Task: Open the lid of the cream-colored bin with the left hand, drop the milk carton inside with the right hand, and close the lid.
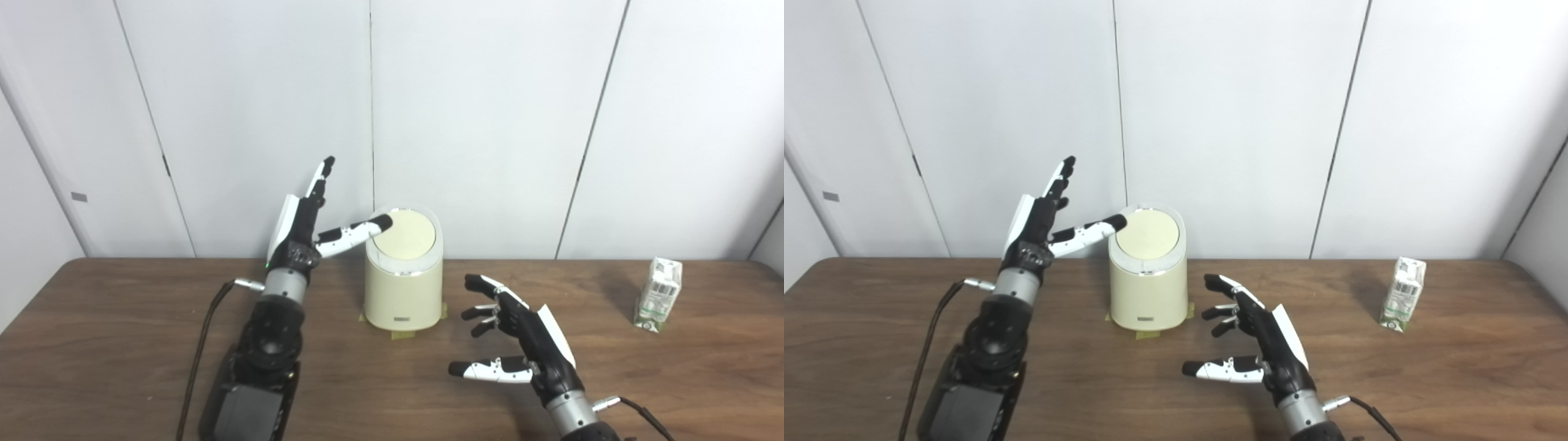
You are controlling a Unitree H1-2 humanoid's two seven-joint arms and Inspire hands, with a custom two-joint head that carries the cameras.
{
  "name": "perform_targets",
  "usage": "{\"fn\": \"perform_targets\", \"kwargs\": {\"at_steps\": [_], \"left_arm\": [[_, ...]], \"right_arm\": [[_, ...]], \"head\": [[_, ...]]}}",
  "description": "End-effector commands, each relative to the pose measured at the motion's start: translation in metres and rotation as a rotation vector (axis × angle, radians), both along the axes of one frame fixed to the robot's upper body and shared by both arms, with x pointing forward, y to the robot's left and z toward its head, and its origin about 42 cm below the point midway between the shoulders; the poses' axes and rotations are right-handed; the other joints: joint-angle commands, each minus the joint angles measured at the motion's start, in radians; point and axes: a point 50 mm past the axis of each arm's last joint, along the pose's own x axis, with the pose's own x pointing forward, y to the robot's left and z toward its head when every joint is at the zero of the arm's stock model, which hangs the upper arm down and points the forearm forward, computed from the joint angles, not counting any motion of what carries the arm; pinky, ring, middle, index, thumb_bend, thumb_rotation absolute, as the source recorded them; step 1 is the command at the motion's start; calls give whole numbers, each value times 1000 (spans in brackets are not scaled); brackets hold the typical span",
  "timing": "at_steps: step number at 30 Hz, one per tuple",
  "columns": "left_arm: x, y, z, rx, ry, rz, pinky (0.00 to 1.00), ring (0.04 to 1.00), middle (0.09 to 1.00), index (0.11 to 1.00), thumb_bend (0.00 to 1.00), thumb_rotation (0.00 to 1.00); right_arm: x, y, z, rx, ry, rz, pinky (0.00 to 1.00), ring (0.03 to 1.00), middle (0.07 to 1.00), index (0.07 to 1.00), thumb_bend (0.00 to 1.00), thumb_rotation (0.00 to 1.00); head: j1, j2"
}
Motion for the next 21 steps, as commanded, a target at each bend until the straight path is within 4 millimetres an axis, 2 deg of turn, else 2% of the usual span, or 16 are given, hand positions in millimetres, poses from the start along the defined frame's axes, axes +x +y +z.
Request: {"fn": "perform_targets", "kwargs": {"at_steps": [1,3,7,13,21], "left_arm": [[13,-12,40,28,-108,-13,870,1000,1000,1000,1000,420],[18,-16,44,50,-104,-19,806,993,1000,1000,1000,417],[29,-20,48,114,-100,-12,741,988,1000,1000,1000,403],[39,-22,45,274,-106,7,758,1000,1000,1000,952,379],[46,-21,33,316,-82,18,795,1000,1000,1000,937,328]], "right_arm": [[8,6,24,27,-98,13,516,666,834,818,771,137],[8,8,24,26,-102,14,517,661,833,818,767,135],[7,12,27,31,-107,15,515,654,830,819,759,118],[5,17,31,37,-113,13,505,657,827,825,751,109],[4,22,32,21,-127,13,486,628,823,819,734,105]], "head": [[-2,1],[-7,1],[-12,3],[-19,5],[-26,8]]}}
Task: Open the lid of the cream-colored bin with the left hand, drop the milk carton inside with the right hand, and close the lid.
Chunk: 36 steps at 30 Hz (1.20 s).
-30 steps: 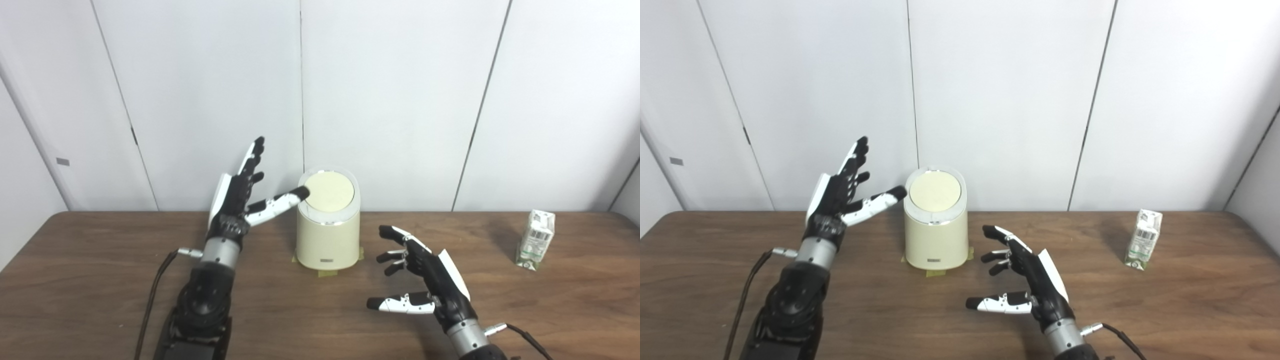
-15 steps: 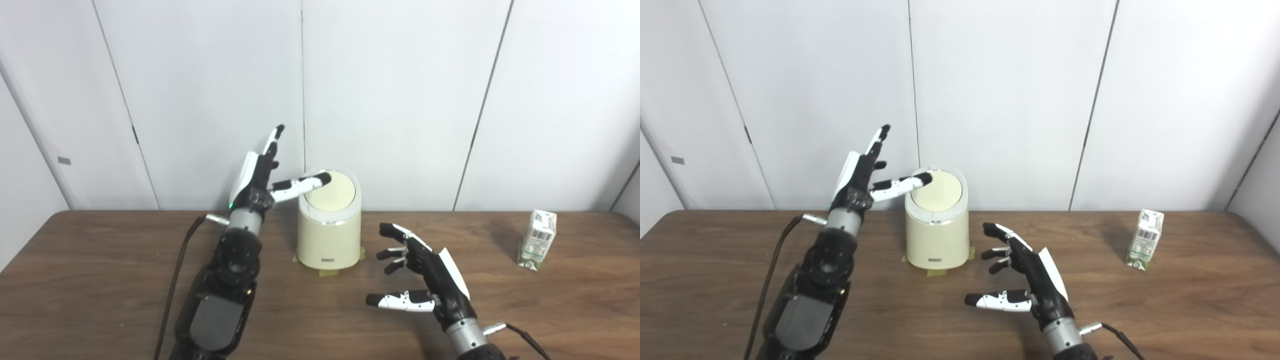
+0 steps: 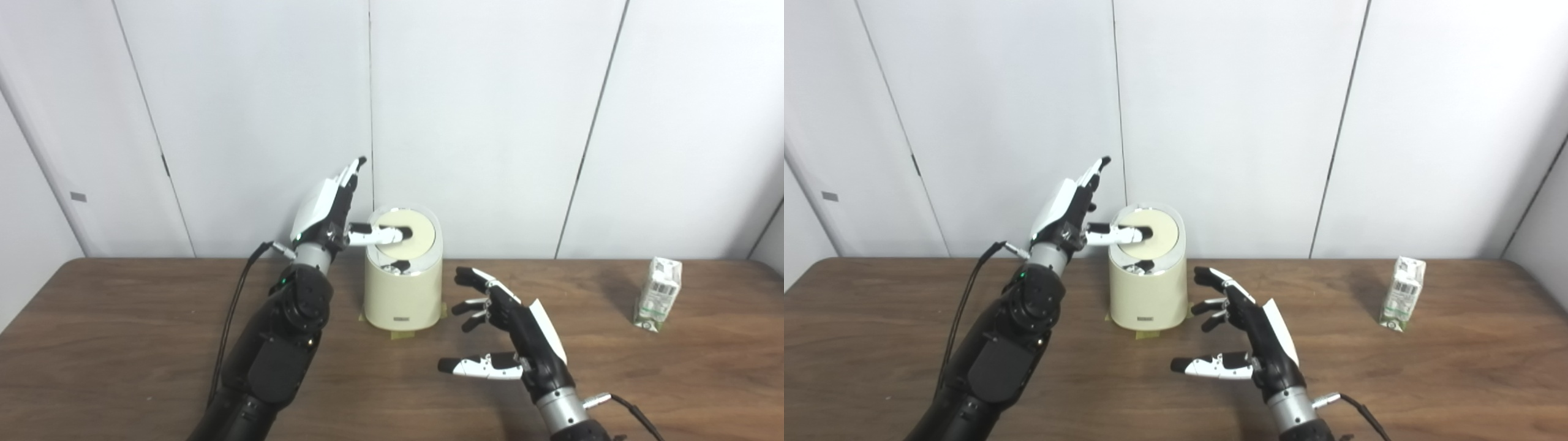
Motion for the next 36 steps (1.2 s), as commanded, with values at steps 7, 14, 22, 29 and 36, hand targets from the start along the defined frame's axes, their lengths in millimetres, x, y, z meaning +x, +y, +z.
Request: {"fn": "perform_targets", "kwargs": {"at_steps": [7,14,22,29,36], "left_arm": [[9,-9,34,59,-125,-7,791,1000,1000,1000,911,303],[9,-7,26,80,-109,-8,797,1000,1000,1000,901,244],[7,-13,21,138,-112,1,823,1000,1000,1000,914,229],[6,-17,24,473,-228,48,836,987,1000,1000,928,183],[6,-18,26,635,-264,37,872,996,1000,1000,1000,180]], "right_arm": [[5,5,26,26,-91,0,486,640,832,821,734,96],[6,5,26,34,-91,4,475,623,827,818,729,69],[4,5,28,35,-87,6,472,623,822,814,725,67],[3,4,28,26,-93,7,458,607,816,807,716,83],[2,4,27,18,-90,9,460,600,815,803,704,98]], "head": [[-1,6],[-2,11],[-5,16],[-3,20],[1,21]]}}
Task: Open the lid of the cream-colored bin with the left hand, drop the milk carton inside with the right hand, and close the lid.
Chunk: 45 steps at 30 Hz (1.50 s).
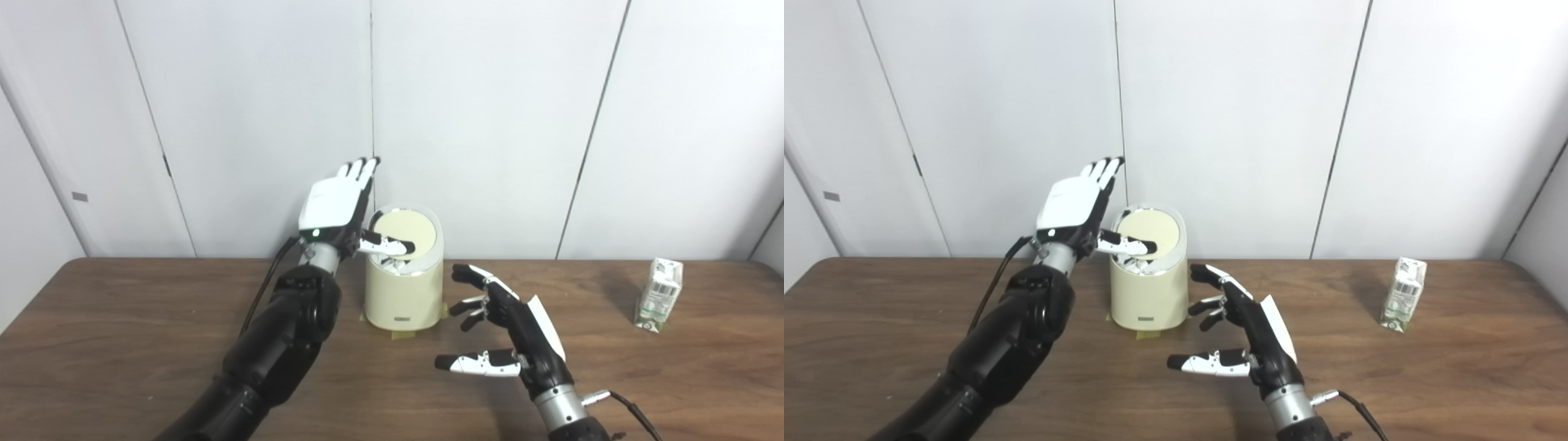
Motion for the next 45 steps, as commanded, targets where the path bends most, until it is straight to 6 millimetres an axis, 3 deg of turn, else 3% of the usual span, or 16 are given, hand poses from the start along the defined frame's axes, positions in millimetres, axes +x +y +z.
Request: {"fn": "perform_targets", "kwargs": {"at_steps": [1,7,12,15,17,24,27,32,35,45], "left_arm": [[5,2,17,62,-37,7,867,994,1000,1000,1000,182],[2,4,10,57,-20,19,849,980,1000,1000,1000,214],[-3,6,25,-348,65,-25,865,991,1000,1000,931,423],[-8,9,34,-550,103,-52,766,970,1000,1000,941,518],[-12,12,38,-599,96,-66,718,948,1000,1000,953,525],[-28,34,40,-722,90,-109,757,965,1000,1000,972,481],[-37,49,37,-801,104,-136,830,985,1000,1000,960,461],[-61,81,17,-916,180,-205,700,843,902,931,850,369],[-77,92,1,-952,197,-234,681,783,840,885,816,283],[-128,123,-53,-1036,170,-231,565,631,695,785,773,114]], "right_arm": [[4,3,19,14,-80,11,461,599,814,802,704,100],[4,3,19,13,-83,12,460,601,815,800,696,113],[5,3,18,20,-74,13,463,599,815,801,685,113],[6,2,17,5,-79,14,464,598,814,807,676,125],[6,1,17,1,-80,15,464,600,814,809,675,118],[6,0,16,2,-71,14,469,602,814,809,675,113],[6,-1,15,3,-69,14,468,606,817,810,675,116],[8,-6,16,15,-73,7,458,612,813,812,671,138],[8,-9,17,25,-68,0,454,612,813,815,678,131],[7,-18,20,33,-90,-23,475,644,810,809,697,103]], "head": [[0,2],[0,4],[5,0],[10,-3],[11,-2],[17,0],[19,3],[18,5],[24,7],[26,7]]}}
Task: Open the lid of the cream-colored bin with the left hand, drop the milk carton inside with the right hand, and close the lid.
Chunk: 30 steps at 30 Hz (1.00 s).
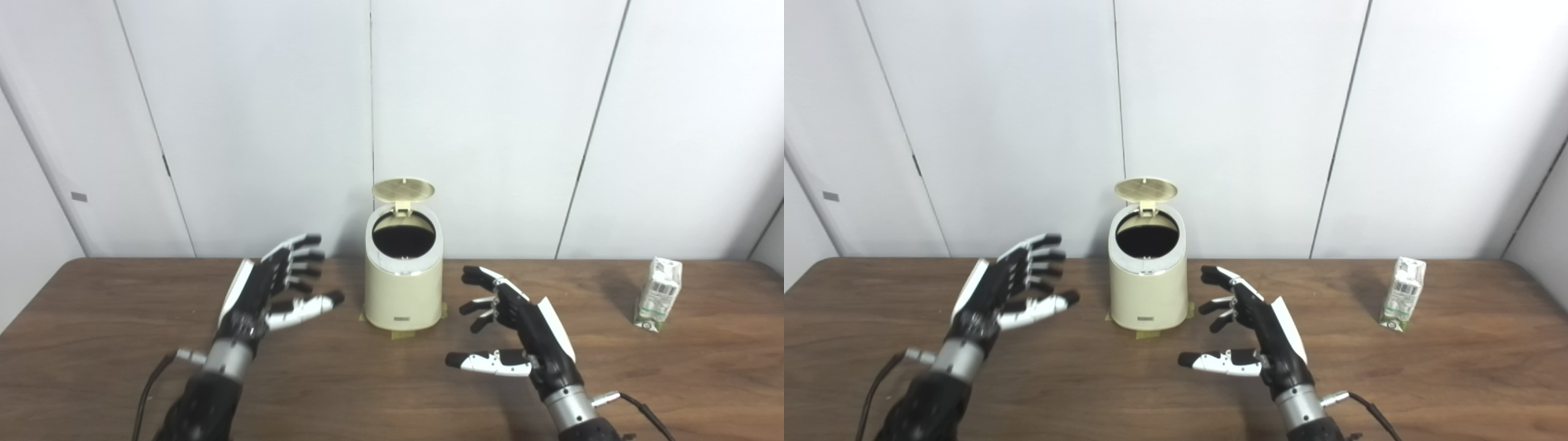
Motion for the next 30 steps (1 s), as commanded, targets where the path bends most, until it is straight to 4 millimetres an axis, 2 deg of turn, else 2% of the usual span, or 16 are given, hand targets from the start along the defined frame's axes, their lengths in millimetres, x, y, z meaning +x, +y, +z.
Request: {"fn": "perform_targets", "kwargs": {"at_steps": [1,7,10,13,17,19,23,25,28,30], "left_arm": [[-1,2,20,-23,-114,-8,569,633,696,784,769,116],[-18,-1,6,-51,-114,-20,586,638,699,772,772,154],[-27,-2,-3,-66,-113,-32,587,646,709,769,790,150],[-34,0,-13,-71,-104,-22,581,649,713,770,783,93],[-36,11,-24,-63,-88,-16,576,670,730,780,764,65],[-35,18,-27,-62,-87,-19,596,676,738,783,762,84],[-33,30,-32,-53,-76,-11,649,692,741,790,739,46],[-33,34,-33,-54,-74,-4,664,701,746,795,718,9],[-32,39,-34,-59,-71,-1,676,710,752,791,711,0],[-31,41,-34,-57,-69,-1,675,712,750,789,707,0]], "right_arm": [[5,-1,24,20,-108,3,477,644,807,806,698,97],[0,-4,29,1,-134,1,498,654,802,799,708,98],[-3,-11,35,-13,-133,-8,508,649,806,799,722,102],[-3,-29,41,-45,-130,-24,530,658,806,792,756,102],[7,-61,45,-113,-154,-62,465,567,746,798,779,166],[14,-75,48,-140,-144,-84,443,550,722,792,800,180],[26,-101,62,-191,-147,-120,487,593,731,804,808,204],[27,-107,76,-181,-135,-147,512,624,734,797,805,171],[28,-115,94,-93,-110,-178,556,666,754,790,775,114],[30,-124,103,-80,-119,-198,551,676,764,788,760,98]], "head": [[-2,2],[-14,3],[-54,0],[-132,-18],[-251,-62],[-282,-72],[-360,-101],[-380,-107],[-406,-112],[-425,-110]]}}
